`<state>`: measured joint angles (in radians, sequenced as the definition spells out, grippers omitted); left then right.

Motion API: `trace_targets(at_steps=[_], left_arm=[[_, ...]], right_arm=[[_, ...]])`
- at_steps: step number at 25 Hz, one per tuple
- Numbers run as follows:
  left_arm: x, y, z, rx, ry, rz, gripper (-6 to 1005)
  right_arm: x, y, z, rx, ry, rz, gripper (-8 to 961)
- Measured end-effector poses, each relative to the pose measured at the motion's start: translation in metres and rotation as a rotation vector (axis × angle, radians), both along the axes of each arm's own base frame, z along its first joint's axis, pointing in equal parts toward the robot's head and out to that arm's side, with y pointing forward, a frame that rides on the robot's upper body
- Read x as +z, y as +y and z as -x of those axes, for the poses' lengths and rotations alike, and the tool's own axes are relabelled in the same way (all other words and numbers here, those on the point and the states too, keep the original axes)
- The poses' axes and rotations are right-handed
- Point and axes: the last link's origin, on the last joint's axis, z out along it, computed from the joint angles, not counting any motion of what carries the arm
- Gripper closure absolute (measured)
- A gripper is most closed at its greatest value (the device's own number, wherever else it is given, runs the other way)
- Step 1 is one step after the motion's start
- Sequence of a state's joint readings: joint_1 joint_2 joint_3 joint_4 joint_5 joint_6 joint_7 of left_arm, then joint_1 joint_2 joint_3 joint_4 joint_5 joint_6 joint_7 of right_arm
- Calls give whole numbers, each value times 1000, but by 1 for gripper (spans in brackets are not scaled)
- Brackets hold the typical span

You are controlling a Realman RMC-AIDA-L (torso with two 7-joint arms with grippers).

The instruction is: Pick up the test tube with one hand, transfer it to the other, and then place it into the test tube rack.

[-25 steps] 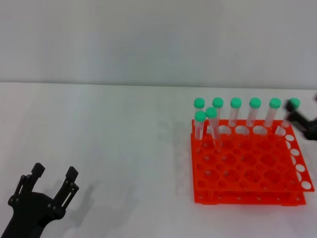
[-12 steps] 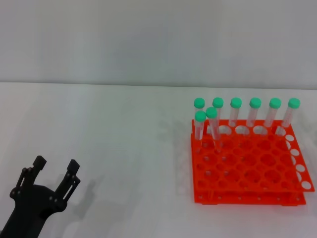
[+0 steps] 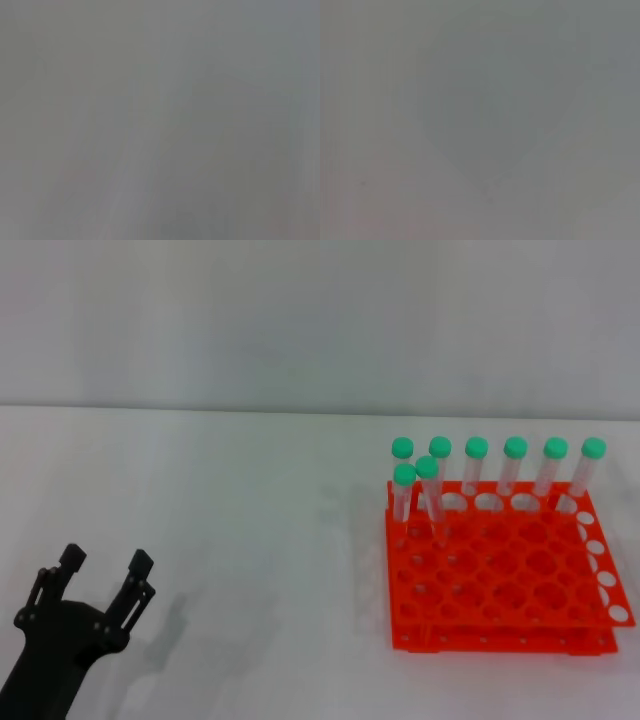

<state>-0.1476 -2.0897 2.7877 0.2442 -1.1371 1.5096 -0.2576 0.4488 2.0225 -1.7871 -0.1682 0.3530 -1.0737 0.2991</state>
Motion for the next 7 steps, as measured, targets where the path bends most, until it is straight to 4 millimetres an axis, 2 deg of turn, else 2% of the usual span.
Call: trace_targets(at_steps=[7], left_arm=[[-2,9,-1,9,3,14,161]], right_arm=[[0,0,-1,-5,0,-5,94]])
